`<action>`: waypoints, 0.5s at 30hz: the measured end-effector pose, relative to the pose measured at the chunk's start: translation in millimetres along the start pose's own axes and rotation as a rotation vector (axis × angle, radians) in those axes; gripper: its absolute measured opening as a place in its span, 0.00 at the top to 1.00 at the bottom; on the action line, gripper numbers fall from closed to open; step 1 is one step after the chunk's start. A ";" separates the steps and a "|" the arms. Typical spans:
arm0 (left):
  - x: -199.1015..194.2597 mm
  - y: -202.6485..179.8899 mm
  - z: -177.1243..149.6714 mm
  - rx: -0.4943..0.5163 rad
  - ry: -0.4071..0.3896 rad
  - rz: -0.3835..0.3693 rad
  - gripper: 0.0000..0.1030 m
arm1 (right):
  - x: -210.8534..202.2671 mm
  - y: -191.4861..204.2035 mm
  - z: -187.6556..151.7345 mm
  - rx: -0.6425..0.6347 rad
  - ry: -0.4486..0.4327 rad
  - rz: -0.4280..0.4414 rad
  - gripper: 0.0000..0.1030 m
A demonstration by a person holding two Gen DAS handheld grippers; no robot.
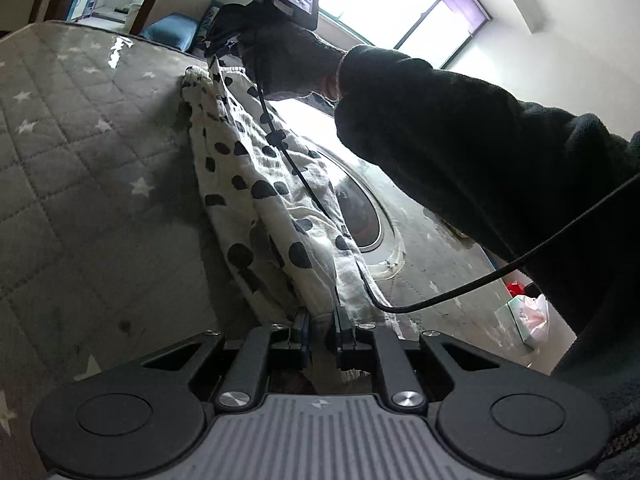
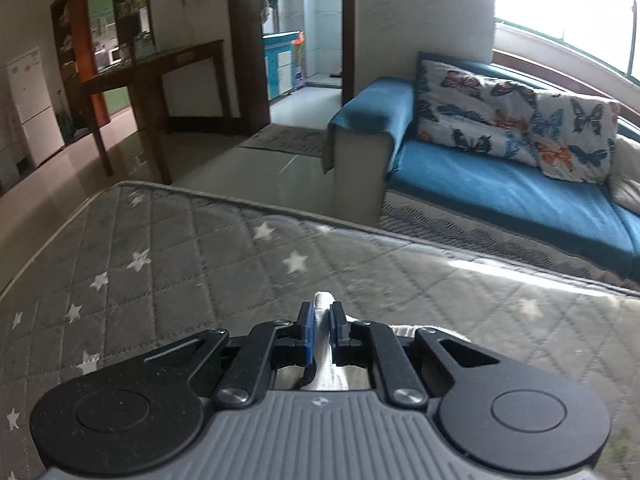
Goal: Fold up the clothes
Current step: 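Lift the pants by the waistband with the right gripper, hanging them up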
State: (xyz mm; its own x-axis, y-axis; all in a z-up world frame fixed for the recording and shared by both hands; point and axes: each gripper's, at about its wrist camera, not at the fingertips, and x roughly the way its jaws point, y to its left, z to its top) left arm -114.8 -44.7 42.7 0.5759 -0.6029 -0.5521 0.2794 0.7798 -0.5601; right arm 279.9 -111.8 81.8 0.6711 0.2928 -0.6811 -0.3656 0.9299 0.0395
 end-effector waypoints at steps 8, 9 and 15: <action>0.5 0.0 -1.0 -0.015 -0.005 0.004 0.87 | 3.2 15.5 -6.2 -0.005 0.015 0.032 0.93; 0.3 -0.8 -1.4 -0.012 -0.007 0.005 0.87 | 3.2 17.1 -6.9 -0.004 0.016 0.036 0.93; 2.3 2.5 -4.1 -0.022 0.014 0.015 0.87 | 20.4 5.7 -7.3 0.001 0.031 0.082 0.85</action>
